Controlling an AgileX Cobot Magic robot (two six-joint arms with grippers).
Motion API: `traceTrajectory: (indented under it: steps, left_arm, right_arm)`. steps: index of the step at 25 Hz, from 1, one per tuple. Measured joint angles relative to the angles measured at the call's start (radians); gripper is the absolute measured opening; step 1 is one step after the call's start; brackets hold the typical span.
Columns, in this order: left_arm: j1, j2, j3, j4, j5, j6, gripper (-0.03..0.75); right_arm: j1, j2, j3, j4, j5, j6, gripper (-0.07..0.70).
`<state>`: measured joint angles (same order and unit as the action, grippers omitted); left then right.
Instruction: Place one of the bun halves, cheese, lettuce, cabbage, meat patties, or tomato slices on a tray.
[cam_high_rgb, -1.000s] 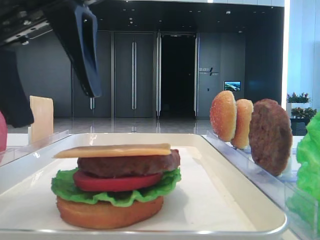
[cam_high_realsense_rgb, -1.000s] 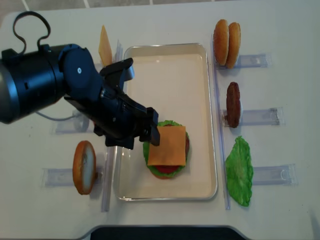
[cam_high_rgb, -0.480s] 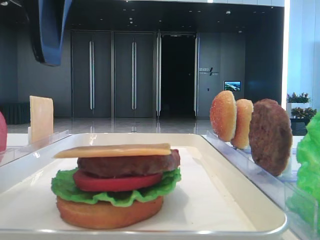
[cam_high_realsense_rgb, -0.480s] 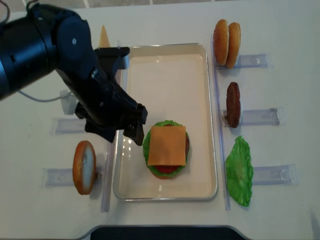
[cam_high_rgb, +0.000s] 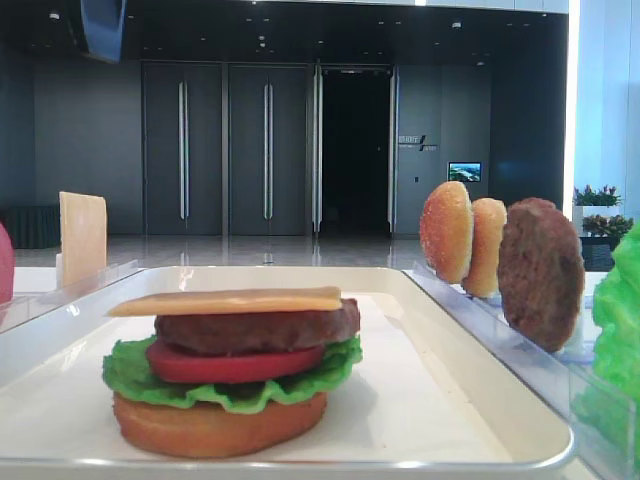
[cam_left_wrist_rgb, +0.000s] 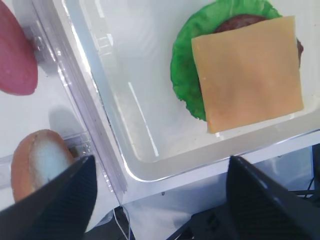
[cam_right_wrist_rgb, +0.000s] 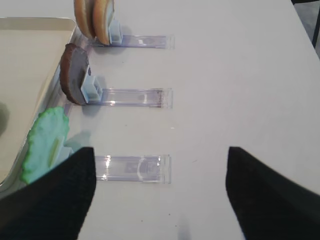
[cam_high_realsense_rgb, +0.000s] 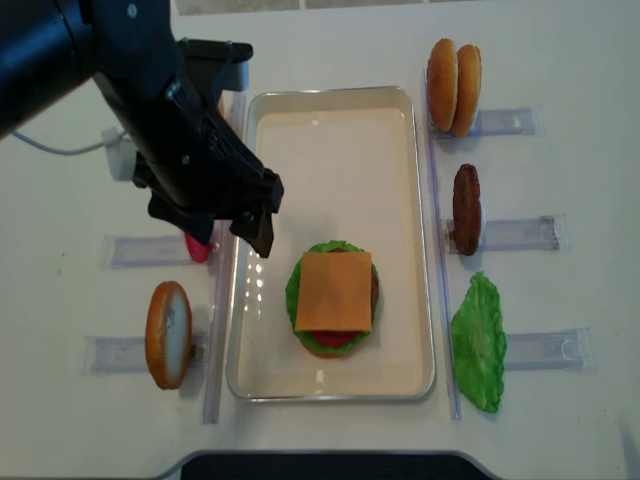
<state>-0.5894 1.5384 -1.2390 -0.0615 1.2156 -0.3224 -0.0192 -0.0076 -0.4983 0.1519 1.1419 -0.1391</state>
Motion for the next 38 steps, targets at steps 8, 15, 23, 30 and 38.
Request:
traceTrajectory:
  steps: [8, 15, 23, 30, 38]
  left_arm:
    - [0.000, 0.000, -0.042, 0.115, 0.003, 0.000, 0.610]
    - [0.065, 0.000, -0.045, 0.163, 0.003, 0.000, 0.609]
    - [0.245, 0.000, -0.047, 0.163, 0.004, 0.065, 0.608]
    - [0.365, 0.000, -0.047, 0.193, 0.005, 0.152, 0.608]
    - [0.497, 0.000, -0.047, 0.229, 0.005, 0.205, 0.601]
  right_arm:
    - [0.000, 0.000, 0.001, 0.000, 0.000, 0.000, 0.540]
    - [0.000, 0.000, 0.001, 0.000, 0.000, 0.000, 0.540]
    - [0.000, 0.000, 0.001, 0.000, 0.000, 0.000, 0.540]
    - [0.000, 0.000, 0.001, 0.000, 0.000, 0.000, 0.540]
    - [0.000, 0.000, 0.001, 0.000, 0.000, 0.000, 0.540]
